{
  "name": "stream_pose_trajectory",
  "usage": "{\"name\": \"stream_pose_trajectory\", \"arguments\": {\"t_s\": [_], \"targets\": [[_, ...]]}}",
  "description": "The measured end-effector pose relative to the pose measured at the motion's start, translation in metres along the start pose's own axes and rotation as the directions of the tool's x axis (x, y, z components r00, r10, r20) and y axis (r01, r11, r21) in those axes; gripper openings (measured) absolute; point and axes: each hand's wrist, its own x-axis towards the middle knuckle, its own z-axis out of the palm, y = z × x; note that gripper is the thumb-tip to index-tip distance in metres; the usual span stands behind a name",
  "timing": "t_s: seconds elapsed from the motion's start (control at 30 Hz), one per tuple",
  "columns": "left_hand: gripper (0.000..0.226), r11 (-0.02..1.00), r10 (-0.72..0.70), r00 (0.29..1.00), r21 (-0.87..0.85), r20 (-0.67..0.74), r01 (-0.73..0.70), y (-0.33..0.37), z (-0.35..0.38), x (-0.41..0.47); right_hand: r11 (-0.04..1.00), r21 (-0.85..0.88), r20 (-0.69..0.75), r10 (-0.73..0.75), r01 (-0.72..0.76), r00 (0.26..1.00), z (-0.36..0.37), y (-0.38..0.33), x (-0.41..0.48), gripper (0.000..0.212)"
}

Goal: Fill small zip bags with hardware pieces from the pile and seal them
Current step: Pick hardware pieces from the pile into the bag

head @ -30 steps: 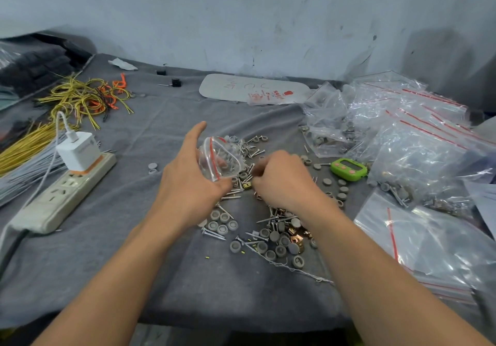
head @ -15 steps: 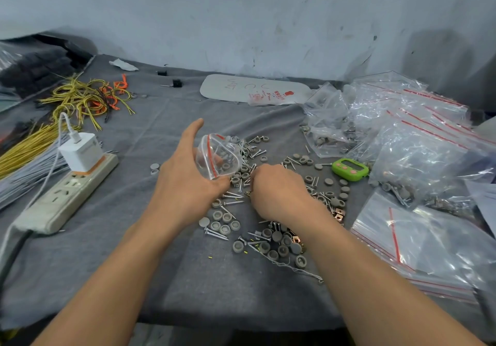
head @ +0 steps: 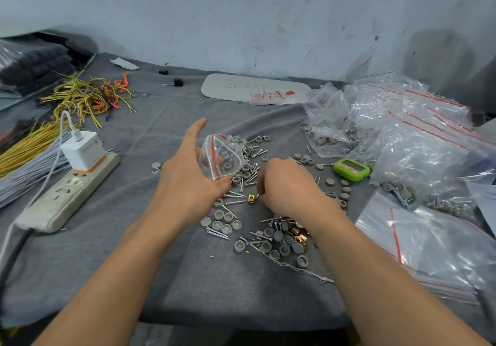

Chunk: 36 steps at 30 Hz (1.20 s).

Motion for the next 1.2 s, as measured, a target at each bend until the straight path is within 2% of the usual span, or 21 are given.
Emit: {"name": "stream_pose_trajectory", "arguments": {"t_s": [0.13,0.23,0.33,0.43,0.53,0.73,0.8,0.87,0.93,1.0,1.1,1.13,1.2], "targets": [[0.107,1.0,-0.015,1.0,-0.004,0.015,0.015,0.0,0.001,0.001,0.999,0.045,0.068,-0.016,0.013,0.998,-0.006,0.006,0.0,0.008],[0.108,1.0,-0.009,1.0,-0.004,0.014,0.009,0.0,0.002,0.001,0.998,0.062,0.104,-0.026,0.02,0.994,-0.004,0.009,0.001,0.013],[0.108,1.0,-0.004,1.0,0.003,0.017,0.004,-0.001,0.002,0.002,0.997,0.073,-0.013,0.013,-0.012,1.0,-0.001,0.006,0.005,0.003],[0.107,1.0,-0.013,1.0,0.014,0.012,0.013,-0.001,0.001,0.002,1.0,0.0,-0.057,0.021,-0.021,0.998,0.001,0.003,0.008,0.03],[0.106,1.0,-0.01,1.0,0.005,0.015,0.01,0.0,0.001,0.0,0.999,-0.025,-0.027,-0.021,0.02,0.999,0.008,0.0,0.009,0.036],[0.11,1.0,-0.013,1.0,-0.018,0.021,0.014,-0.002,-0.003,0.0,0.994,-0.097,-0.002,-0.041,0.04,0.999,0.01,-0.002,0.009,0.018],[0.111,1.0,-0.009,1.0,-0.004,0.024,0.009,-0.002,-0.003,0.0,0.999,-0.053,-0.053,0.003,-0.006,0.999,0.005,0.001,0.008,0.023],[0.114,1.0,0.0,0.999,0.023,0.041,-0.001,-0.001,-0.003,0.0,0.99,0.138,-0.212,0.041,-0.012,0.976,-0.006,0.003,0.006,0.027],[0.119,0.999,0.003,0.999,0.051,0.051,-0.006,-0.001,-0.002,0.0,0.912,0.382,-0.402,0.018,0.15,0.915,-0.02,0.0,0.001,0.028],[0.122,0.998,0.008,0.998,0.061,0.063,-0.012,-0.001,0.001,0.001,0.846,0.414,-0.512,-0.088,0.335,0.854,-0.031,-0.006,-0.008,0.024],[0.124,0.998,0.029,0.993,0.056,0.112,-0.036,0.0,0.005,0.001,0.861,0.169,-0.487,-0.351,0.48,0.8,-0.031,-0.024,-0.016,0.023],[0.123,0.998,0.033,0.993,0.046,0.117,-0.038,0.0,0.006,0.002,0.854,0.145,-0.456,-0.39,0.499,0.8,-0.028,-0.029,-0.017,0.024],[0.118,0.999,0.032,0.995,0.015,0.095,-0.033,0.001,0.005,0.002,0.829,0.268,-0.425,-0.356,0.491,0.832,-0.02,-0.037,-0.016,0.025]]}}
